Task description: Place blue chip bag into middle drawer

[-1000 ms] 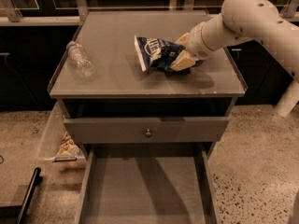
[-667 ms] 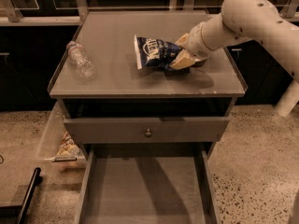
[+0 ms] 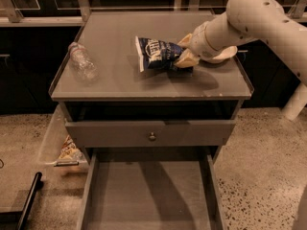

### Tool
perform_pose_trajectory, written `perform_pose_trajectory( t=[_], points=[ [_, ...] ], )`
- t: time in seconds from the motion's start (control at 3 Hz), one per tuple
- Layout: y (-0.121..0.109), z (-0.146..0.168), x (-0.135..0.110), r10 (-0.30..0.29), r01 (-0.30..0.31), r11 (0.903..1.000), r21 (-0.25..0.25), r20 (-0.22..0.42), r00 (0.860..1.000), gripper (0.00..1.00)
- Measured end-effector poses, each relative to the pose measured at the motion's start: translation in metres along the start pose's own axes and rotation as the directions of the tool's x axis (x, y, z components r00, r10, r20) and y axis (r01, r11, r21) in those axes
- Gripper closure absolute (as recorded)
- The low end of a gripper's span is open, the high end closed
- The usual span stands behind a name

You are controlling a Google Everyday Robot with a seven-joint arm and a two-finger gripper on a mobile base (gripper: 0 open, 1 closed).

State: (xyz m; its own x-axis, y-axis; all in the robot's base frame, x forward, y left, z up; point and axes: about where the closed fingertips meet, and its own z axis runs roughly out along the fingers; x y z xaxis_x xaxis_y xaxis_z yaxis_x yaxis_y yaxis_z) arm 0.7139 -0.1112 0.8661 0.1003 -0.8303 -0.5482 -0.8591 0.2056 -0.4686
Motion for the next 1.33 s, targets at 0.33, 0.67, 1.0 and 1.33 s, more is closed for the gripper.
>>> perform_pose_trajectory(
  t=[0.33,0.67,1.0,1.33],
  points=[
    [-0.001,-0.008,-0.014,-0.021,0.021,0.9998,0.004,0.033,0.999,1.00],
    [0.000,-0.026,-0.033,-0.059,0.058,0.9980,0.026,0.068,0.996,1.00],
    [0.009,-0.050,-0.048,-0.110,0.107,0.9929,0.054,0.074,0.991,1.00],
    [0.033,-0.078,-0.045,-0.132,0.129,0.9891,0.071,0.040,0.990,1.00]
  ],
)
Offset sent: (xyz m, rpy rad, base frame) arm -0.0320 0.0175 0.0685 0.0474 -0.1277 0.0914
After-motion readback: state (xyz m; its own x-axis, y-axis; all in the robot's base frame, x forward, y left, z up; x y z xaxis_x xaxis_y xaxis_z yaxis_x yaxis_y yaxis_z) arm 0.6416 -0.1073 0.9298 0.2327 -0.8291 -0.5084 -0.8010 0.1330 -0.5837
